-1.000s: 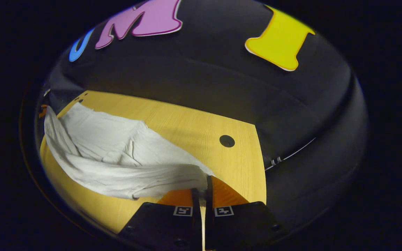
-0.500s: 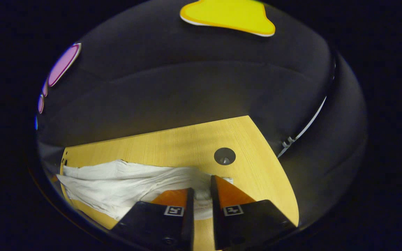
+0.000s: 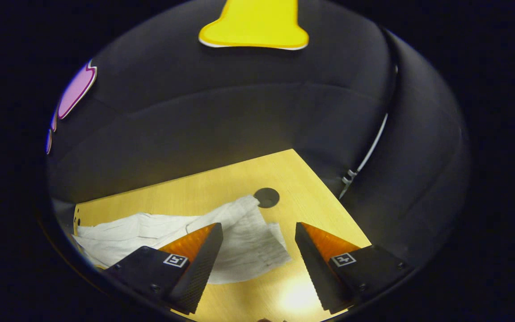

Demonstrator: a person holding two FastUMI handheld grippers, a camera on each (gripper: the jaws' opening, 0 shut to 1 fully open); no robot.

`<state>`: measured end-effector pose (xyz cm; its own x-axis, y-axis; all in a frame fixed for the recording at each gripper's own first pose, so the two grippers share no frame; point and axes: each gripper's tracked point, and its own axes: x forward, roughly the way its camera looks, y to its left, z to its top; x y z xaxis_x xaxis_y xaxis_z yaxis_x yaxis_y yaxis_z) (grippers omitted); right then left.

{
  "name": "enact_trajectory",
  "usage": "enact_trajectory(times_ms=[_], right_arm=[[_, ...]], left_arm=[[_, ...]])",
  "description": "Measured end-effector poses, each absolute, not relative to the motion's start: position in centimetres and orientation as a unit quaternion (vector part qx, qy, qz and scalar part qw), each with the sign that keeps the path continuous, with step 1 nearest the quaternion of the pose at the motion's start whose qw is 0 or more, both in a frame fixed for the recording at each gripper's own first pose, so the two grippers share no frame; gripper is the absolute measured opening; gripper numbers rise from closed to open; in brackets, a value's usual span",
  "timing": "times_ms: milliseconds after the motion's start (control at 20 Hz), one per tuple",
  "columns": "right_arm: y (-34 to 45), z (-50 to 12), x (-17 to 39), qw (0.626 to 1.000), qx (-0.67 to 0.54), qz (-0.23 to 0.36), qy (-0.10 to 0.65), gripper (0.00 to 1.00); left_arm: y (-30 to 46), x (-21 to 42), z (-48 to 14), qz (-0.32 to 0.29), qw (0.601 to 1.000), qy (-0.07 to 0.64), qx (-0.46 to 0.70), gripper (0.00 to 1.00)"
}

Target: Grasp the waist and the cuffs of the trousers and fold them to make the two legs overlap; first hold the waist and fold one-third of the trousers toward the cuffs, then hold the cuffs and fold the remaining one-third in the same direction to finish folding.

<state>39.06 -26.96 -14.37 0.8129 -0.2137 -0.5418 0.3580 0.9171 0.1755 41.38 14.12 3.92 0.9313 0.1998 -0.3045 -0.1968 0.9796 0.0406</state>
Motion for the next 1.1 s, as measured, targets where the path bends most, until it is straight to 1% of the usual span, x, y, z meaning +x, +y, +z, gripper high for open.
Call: enact_trajectory(times_ms=[150, 300, 400, 600, 650, 700, 750, 900, 1000, 1050, 1100], right_arm=[[-26.9, -16.7, 38.0, 0.929, 0.189, -0.168, 0.272, 0.99], [-26.7, -18.4, 38.4, 0.913, 0.246, -0.187, 0.266, 0.99], [-26.9, -19.4, 39.0, 0.909, 0.255, -0.198, 0.262, 0.99], [-26.2, -22.3, 39.2, 0.903, 0.237, -0.213, 0.288, 0.99], [-25.7, -22.9, 39.2, 0.904, 0.229, -0.210, 0.294, 0.99], [-25.3, -23.4, 38.9, 0.904, 0.218, -0.207, 0.304, 0.99], [-25.6, -23.1, 39.3, 0.913, 0.198, -0.213, 0.288, 1.00], [-25.5, -23.9, 39.2, 0.917, 0.158, -0.222, 0.293, 0.99], [-25.0, -23.7, 39.6, 0.921, 0.149, -0.216, 0.287, 0.96], [-25.0, -23.8, 39.9, 0.923, 0.150, -0.214, 0.283, 0.78], [-24.7, -23.9, 39.9, 0.922, 0.157, -0.209, 0.286, 0.78]], left_arm=[[13.5, 38.6, 4.8, 0.100, 0.985, 0.137, -0.016, 0.97], [13.3, 36.1, 4.1, 0.114, 0.983, 0.131, -0.062, 0.97], [13.2, 34.8, 3.2, 0.127, 0.980, 0.124, -0.092, 0.98], [12.1, 33.0, 1.0, 0.136, 0.973, 0.135, -0.128, 0.96], [12.1, 32.6, 0.7, 0.140, 0.972, 0.137, -0.127, 0.92], [11.8, 32.6, 0.8, 0.143, 0.972, 0.138, -0.123, 0.96], [11.9, 32.0, 0.3, 0.145, 0.972, 0.139, -0.118, 0.96], [11.2, 31.1, 0.2, 0.146, 0.973, 0.136, -0.120, 0.96], [10.6, 30.2, -0.1, 0.144, 0.972, 0.137, -0.127, 0.96], [10.5, 29.9, -0.3, 0.145, 0.971, 0.139, -0.128, 0.96], [10.1, 29.4, -0.6, 0.148, 0.971, 0.144, -0.124, 0.96]])
